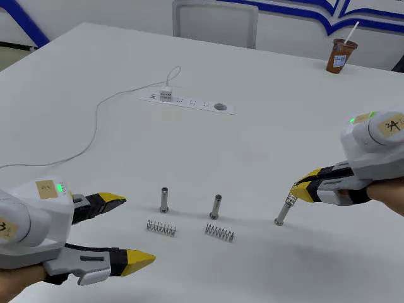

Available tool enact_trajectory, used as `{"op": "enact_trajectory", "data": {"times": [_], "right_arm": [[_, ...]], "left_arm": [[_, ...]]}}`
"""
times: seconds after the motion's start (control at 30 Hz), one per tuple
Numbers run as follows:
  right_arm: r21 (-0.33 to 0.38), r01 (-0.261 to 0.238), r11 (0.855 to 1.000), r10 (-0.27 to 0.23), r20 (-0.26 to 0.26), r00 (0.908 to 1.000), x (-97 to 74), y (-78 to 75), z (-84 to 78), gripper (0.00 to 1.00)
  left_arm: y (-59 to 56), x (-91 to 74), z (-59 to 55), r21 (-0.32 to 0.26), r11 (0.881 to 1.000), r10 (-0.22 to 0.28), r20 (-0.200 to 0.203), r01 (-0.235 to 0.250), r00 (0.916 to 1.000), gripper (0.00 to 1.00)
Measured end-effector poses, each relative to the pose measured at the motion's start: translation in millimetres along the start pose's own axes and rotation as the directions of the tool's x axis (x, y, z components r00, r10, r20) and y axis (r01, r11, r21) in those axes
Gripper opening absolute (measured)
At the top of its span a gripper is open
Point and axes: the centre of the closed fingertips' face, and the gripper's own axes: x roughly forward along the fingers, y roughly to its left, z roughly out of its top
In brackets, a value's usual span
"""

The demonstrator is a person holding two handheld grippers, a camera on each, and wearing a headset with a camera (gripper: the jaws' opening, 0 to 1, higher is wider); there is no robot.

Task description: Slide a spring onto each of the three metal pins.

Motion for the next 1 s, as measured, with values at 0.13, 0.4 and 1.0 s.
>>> {"op": "enact_trajectory", "data": {"times": [0.13,0.4,1.0], "right_arm": [[0.005,-0.003,1.0,0.003,-0.005,1.0,2.4,-0.3,-2.9,0.12],[0.009,0.0,1.0,0.001,-0.007,1.0,6.8,-1.2,-6.5,0.12],[0.031,-0.002,1.0,0.002,-0.013,0.9999,25.7,-2.2,-22.8,0.12]], "left_arm": [[0.5,-0.3,-0.3,-0.001,1.0,0.001,0.0,-0.001,1.0,0.69],[-0.3,-1.2,-3.2,-0.005,1.0,0.0,-0.008,0.0,1.0,0.68],[-1.5,-0.2,-3.2,-0.003,1.0,-0.003,-0.017,0.003,0.9999,0.68]]}}
